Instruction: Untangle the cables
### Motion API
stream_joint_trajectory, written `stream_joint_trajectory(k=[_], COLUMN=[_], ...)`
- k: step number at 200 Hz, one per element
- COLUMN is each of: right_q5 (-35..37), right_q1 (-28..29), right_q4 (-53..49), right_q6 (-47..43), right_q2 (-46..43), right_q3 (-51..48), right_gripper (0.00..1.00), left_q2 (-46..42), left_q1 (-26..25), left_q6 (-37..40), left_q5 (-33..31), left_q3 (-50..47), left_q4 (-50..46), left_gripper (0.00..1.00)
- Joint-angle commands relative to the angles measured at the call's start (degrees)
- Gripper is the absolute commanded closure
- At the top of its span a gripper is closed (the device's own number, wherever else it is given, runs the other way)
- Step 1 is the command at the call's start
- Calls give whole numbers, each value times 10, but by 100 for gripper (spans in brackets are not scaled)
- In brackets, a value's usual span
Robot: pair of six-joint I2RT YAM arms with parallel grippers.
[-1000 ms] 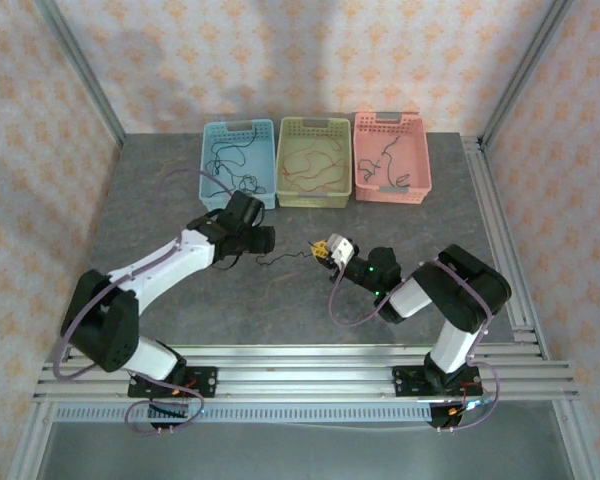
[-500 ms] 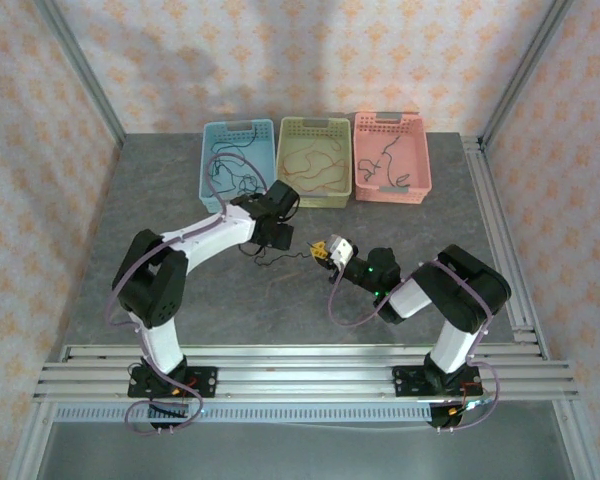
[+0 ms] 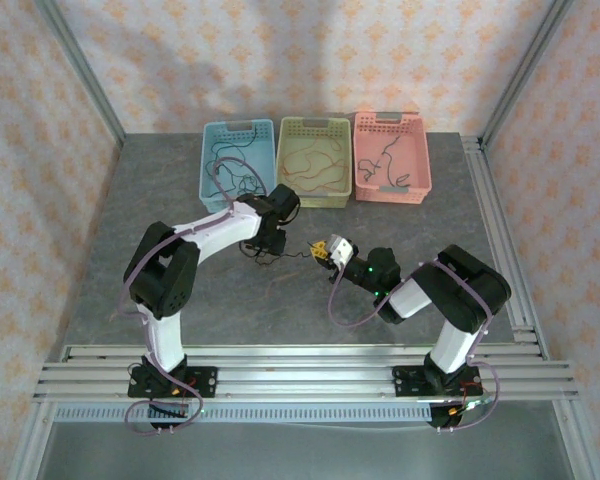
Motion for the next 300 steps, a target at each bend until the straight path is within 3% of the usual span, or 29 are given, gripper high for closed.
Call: stream_joint_trajectory(k=[1,24,45,80,130,166,226,267,300], right_q5=[1,2,7,45,187,201,164,56,55], right_q1=[4,4,4,4,-3,-41,-60,-59,-54], right_q4=[13,12,13,13,13,12,13,13,13], right_q6=[-2,-2,-2,9,56,132,166,191,220], right_q2=[-6,-7,-7,-23,-55,-80,-85,-66,-104], right_q3=[-5,-4,-6,-13,-24,-34,-34,-6,-1], right_gripper=[100,100,100,100,100,100,100,100,100], left_q2=[4,2,-11,-85,-280,-356,-392,-419,-430], left_q1=[9,14,21,67,247,336,354,349,344], left_q6=[1,-3,-10,-55,-165,-219,-235,-234,-231], left_q5=[7,8,2,-16,110,168,213,226,229], left_q3=[11,8,-3,-62,-262,-353,-393,-415,-422], left_q4=[-21,-20,-11,46,218,293,330,358,369], left_gripper=[65,80,100,100,100,100,100,100,100])
